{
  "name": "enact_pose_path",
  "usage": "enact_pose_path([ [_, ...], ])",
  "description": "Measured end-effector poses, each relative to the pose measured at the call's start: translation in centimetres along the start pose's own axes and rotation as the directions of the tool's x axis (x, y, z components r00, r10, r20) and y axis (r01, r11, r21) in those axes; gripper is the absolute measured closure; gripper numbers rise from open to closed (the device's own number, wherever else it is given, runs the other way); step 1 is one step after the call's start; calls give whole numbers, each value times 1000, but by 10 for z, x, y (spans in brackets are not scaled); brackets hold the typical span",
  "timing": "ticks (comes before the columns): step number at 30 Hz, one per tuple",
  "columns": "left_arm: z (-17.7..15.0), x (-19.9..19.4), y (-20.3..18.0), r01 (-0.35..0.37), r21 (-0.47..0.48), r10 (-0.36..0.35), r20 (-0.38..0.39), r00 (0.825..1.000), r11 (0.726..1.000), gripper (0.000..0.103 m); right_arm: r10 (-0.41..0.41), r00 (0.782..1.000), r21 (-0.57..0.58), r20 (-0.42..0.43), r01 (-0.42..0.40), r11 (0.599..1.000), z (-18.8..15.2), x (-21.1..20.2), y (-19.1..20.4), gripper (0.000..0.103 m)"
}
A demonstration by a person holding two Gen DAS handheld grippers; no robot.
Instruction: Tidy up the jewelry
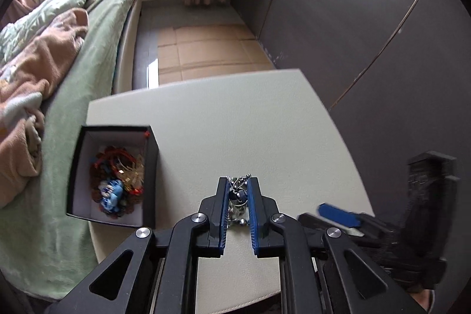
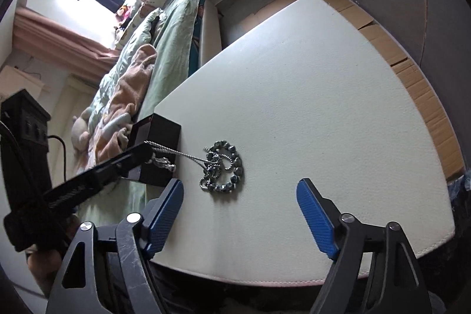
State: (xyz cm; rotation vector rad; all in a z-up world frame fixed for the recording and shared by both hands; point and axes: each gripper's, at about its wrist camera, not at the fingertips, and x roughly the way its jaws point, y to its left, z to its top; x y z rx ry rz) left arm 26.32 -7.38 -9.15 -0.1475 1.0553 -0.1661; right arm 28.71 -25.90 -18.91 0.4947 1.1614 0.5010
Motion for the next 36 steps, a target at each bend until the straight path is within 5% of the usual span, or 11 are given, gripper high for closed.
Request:
enact_pose_path([
  [10, 19, -68, 2, 20, 19, -23, 134, 991, 1000, 92, -107, 992, -75, -73, 101, 992, 2, 47, 28, 55],
  [16, 25, -98, 7, 13, 16, -16, 195, 981, 1000, 92, -215, 972, -150, -96, 200, 968, 0, 74, 46, 62],
  [20, 30, -113, 9, 0, 11, -2, 228, 974, 1000, 92, -312, 948, -232, -69, 289, 929, -3, 84, 60, 79],
  [21, 31, -116, 11, -1, 7, 0, 234, 972, 1000, 93, -314, 947, -238, -65, 291, 927, -4, 85, 61, 91],
  [22, 32, -121, 14, -3, 2, 3, 242, 970, 1000, 96, -300, 951, -231, -78, 275, 933, -3, 86, 60, 93],
  [23, 32, -125, 15, -6, 0, 6, 249, 968, 1000, 103, -291, 954, -223, -75, 268, 937, -3, 85, 59, 93],
  [31, 39, -166, 24, -32, -11, 33, 333, 942, 999, 103, -169, 985, -143, -43, 161, 977, 3, 63, 46, 93],
  [36, 33, -149, 26, -19, -9, 21, 282, 959, 1000, 103, -108, 994, -121, 7, 108, 987, 4, 46, 45, 93],
])
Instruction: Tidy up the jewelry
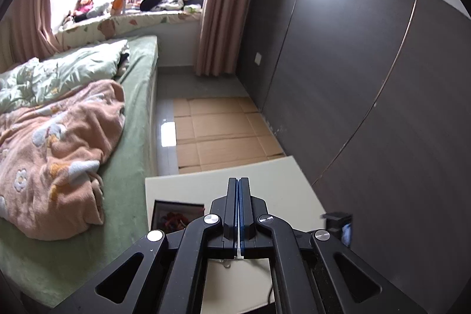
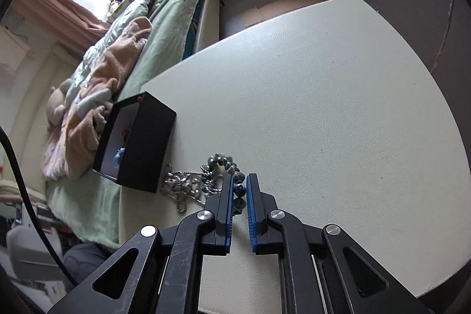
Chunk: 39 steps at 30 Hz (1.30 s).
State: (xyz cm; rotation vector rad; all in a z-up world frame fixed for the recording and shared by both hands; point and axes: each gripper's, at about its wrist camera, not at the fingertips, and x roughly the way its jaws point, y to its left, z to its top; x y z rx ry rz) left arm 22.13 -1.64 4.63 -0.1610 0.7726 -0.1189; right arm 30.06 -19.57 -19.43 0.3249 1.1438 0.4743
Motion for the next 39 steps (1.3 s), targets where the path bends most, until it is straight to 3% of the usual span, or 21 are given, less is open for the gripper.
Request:
enact_pose_path([
  [4, -26, 35, 3, 38, -23, -40, -117, 992, 999, 103, 72, 995, 4, 70, -72, 997, 1, -22, 2, 93],
  [7, -55, 66, 5, 28, -43, -37, -212, 977, 999, 96, 114, 988, 6, 109, -115, 993, 1, -37, 0, 93],
  [8, -65, 76, 5, 32, -47, -42, -235, 971, 998, 82, 126, 985, 8, 121, -128, 992, 2, -41, -1, 93],
  [9, -73, 84, 5, 38, -52, -49, -253, 966, 998, 61, 134, 982, 9, 133, -136, 991, 2, -44, -2, 93],
  [11, -86, 96, 7, 46, -82, -66, -262, 963, 996, 41, 132, 980, 12, 151, -136, 991, 2, -49, -4, 93],
  [12, -91, 101, 8, 44, -94, -67, -264, 962, 995, 41, 124, 980, 16, 156, -128, 992, 2, -51, -6, 93],
  [22, -128, 175, -1, -2, -143, -55, -398, 916, 990, 41, 72, 981, 118, 183, -94, 989, -4, -76, -52, 93],
  [31, -140, 226, -21, -107, -63, 70, -432, 899, 992, 42, 72, 981, 127, 179, -96, 987, -9, -85, -68, 93],
  [32, -143, 231, -22, -125, -52, 89, -440, 893, 991, 52, 75, 981, 127, 179, -98, 987, -9, -85, -69, 93],
  [35, -145, 237, -29, -172, 13, 161, -422, 892, 985, 65, 82, 982, 129, 173, -105, 986, -8, -84, -71, 93],
  [36, -146, 237, -32, -180, 38, 179, -412, 893, 983, 80, 84, 982, 129, 171, -107, 986, -8, -83, -71, 93],
  [39, -146, 236, -36, -165, 85, 186, -412, 892, 983, 83, 89, 982, 125, 164, -111, 986, -6, -80, -71, 93],
])
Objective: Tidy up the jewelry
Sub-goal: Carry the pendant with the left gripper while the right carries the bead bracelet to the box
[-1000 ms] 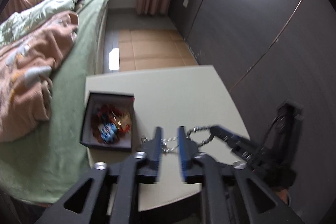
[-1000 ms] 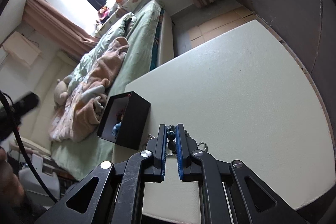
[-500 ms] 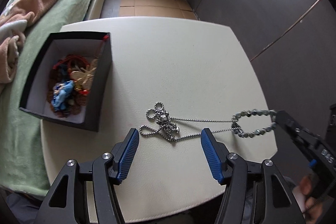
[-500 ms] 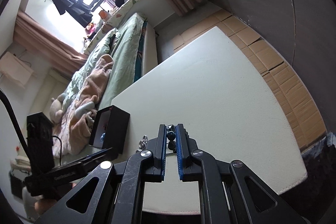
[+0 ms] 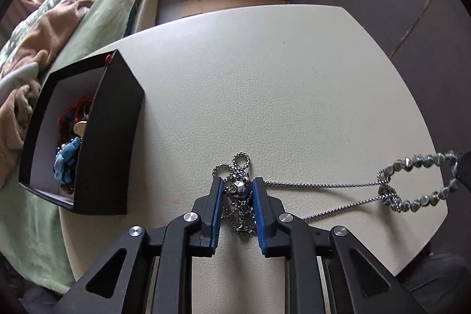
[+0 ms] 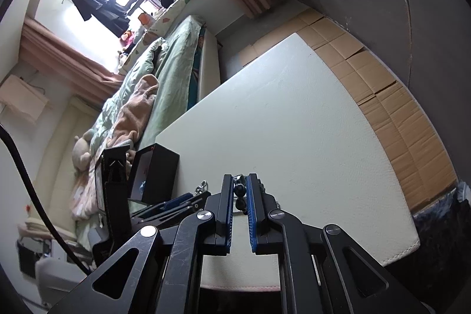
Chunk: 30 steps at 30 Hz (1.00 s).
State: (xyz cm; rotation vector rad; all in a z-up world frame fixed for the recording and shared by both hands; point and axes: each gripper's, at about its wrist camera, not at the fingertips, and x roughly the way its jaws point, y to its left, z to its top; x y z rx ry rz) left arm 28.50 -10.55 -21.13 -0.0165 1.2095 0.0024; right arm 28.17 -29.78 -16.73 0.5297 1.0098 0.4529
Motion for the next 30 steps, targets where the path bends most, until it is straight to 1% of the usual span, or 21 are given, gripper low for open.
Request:
enact_pose_path([
  [1, 0, -1, 2, 10, 1, -10, -3, 1000, 1000, 83, 3, 1000, -1, -3, -3, 1000, 0, 1, 1, 93],
  [4, 2, -19, 7, 0, 20, -1, 46, 999, 1000, 84, 1, 1000, -9, -5, -1, 1000, 0, 3, 3, 93],
  [7, 6, -46, 15, 23, 24, -25, 90, 996, 999, 84, -10, 1000, -16, -8, 10, 1000, -1, 5, 5, 93],
  [10, 12, -80, 23, 24, 31, -29, 155, 988, 999, 84, -34, 999, -23, -11, 34, 999, -2, 7, 7, 93],
  [15, 26, -144, 34, 28, 44, -39, 267, 963, 999, 84, -90, 996, -28, -23, 89, 996, -1, 14, 7, 93],
  [20, 34, -203, 37, 25, 65, -47, 368, 929, 998, 86, -126, 991, -38, -34, 125, 991, -2, 21, 9, 93],
  [21, 35, -213, 37, 20, 71, -46, 383, 922, 997, 90, -127, 991, -40, -36, 125, 991, -2, 22, 9, 93],
  [24, 37, -236, 40, 6, 85, -42, 422, 906, 996, 90, -123, 991, -46, -48, 121, 992, -2, 27, 13, 93],
  [30, 41, -267, 54, -12, 78, -27, 482, 876, 997, 90, -75, 994, -62, -78, 70, 996, -4, 40, 27, 93],
])
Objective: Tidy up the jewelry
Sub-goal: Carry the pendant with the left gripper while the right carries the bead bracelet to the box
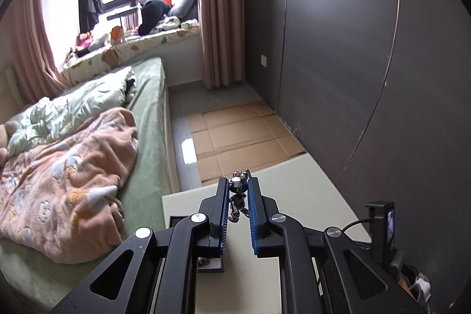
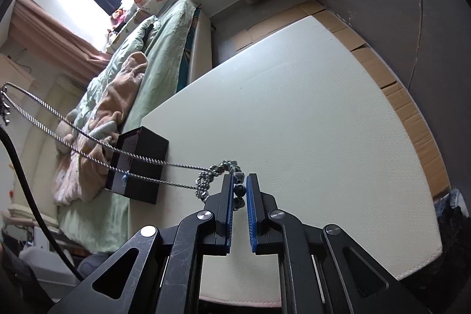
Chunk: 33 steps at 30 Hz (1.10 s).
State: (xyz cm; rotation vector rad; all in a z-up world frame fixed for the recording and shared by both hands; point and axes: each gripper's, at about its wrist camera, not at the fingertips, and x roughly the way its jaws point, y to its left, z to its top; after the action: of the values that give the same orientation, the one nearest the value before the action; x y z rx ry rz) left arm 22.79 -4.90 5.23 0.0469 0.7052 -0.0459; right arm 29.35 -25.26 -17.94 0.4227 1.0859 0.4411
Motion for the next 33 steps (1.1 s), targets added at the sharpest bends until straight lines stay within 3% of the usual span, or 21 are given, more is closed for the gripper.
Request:
enact_pose_path([
  [7, 21, -30, 19, -27, -8, 28, 69, 997, 1000, 90, 106, 994, -39, -21, -107, 994, 5, 12, 41, 93],
  [16, 40, -48, 67, -82, -61, 89, 121, 989, 995, 90, 283, 959, -183, -24, -282, 942, 27, 10, 146, 93],
  [22, 44, -40, 99, -107, -100, 119, 117, 986, 989, 90, 246, 967, -230, -67, -255, 939, 31, 41, 179, 93],
  [28, 42, -20, 109, -98, -111, 107, 82, 991, 989, 90, 245, 962, -177, -124, -264, 948, 34, 89, 168, 93],
  [31, 38, -10, 109, -88, -115, 95, 61, 994, 989, 90, 196, 962, -153, -190, -227, 962, 33, 112, 162, 92],
  [32, 37, -7, 108, -83, -116, 90, 55, 994, 990, 90, 198, 957, -140, -212, -230, 963, 33, 116, 160, 88],
  [33, 36, -6, 109, -80, -116, 86, 52, 995, 990, 90, 207, 949, -117, -236, -239, 964, 33, 119, 157, 74],
])
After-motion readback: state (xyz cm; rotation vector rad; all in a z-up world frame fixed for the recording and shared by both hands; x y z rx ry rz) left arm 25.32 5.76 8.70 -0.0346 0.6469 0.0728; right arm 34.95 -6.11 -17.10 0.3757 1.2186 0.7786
